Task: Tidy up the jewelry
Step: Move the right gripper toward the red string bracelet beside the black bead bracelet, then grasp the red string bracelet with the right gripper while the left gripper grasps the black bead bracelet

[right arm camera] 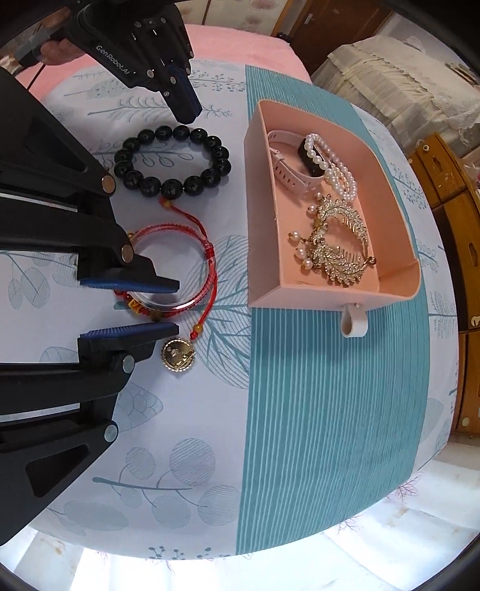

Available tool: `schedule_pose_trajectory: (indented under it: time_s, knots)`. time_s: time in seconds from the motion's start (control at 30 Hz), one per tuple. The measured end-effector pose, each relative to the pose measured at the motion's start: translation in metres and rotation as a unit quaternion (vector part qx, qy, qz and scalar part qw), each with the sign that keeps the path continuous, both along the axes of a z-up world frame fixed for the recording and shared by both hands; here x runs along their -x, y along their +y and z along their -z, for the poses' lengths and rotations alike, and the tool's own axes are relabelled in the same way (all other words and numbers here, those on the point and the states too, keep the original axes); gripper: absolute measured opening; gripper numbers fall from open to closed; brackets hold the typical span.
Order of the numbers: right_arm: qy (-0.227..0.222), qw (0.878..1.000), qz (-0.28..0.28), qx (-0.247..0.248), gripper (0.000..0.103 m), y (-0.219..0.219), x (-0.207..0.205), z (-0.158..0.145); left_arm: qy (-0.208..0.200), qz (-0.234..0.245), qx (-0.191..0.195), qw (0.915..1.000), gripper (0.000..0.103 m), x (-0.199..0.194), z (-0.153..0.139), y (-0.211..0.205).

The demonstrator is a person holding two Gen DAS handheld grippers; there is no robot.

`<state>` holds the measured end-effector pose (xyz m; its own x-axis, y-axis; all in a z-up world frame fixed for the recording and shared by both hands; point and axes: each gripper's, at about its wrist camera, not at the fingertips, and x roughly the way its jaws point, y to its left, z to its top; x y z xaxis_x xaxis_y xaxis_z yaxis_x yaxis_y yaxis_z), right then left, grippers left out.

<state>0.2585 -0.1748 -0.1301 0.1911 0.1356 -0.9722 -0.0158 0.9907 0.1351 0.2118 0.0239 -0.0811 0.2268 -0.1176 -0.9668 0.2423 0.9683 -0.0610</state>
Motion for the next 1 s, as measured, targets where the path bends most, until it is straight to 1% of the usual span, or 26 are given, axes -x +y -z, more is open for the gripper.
schedule_pose_trajectory:
  time_s: [0.07, 0.17, 0.37, 0.67, 0.77, 0.9, 1.0]
  knots:
    - [-0.004, 1.0, -0.009, 0.014, 0.011, 0.004, 0.0, 0.001, 0.001, 0.0, -0.003, 1.0, 0.004, -0.002, 0.002, -0.001]
    - [-0.009, 1.0, -0.015, 0.02, 0.01, 0.008, 0.0, 0.001, 0.004, -0.002, -0.003, 1.0, 0.004, -0.003, 0.004, -0.001]
    - [-0.015, 1.0, -0.007, -0.006, 0.01, 0.003, 0.001, -0.005, 0.007, -0.003, -0.002, 1.0, 0.004, -0.005, 0.007, -0.001]
    - [-0.033, 0.999, -0.009, -0.019, 0.01, -0.001, 0.003, -0.025, 0.01, -0.004, -0.01, 0.9999, 0.004, -0.007, 0.011, -0.006]
    - [-0.036, 0.999, -0.01, -0.024, 0.01, -0.006, 0.011, -0.032, 0.016, -0.004, -0.016, 0.9997, 0.004, -0.009, 0.011, -0.008]
    - [-0.041, 0.999, -0.01, -0.028, 0.01, -0.014, 0.016, -0.041, 0.036, -0.012, -0.003, 0.9993, 0.004, -0.017, 0.011, -0.009]
    - [-0.043, 0.999, -0.01, -0.032, 0.01, -0.017, 0.017, -0.044, 0.037, -0.013, 0.001, 0.9992, 0.004, -0.022, 0.007, -0.009]
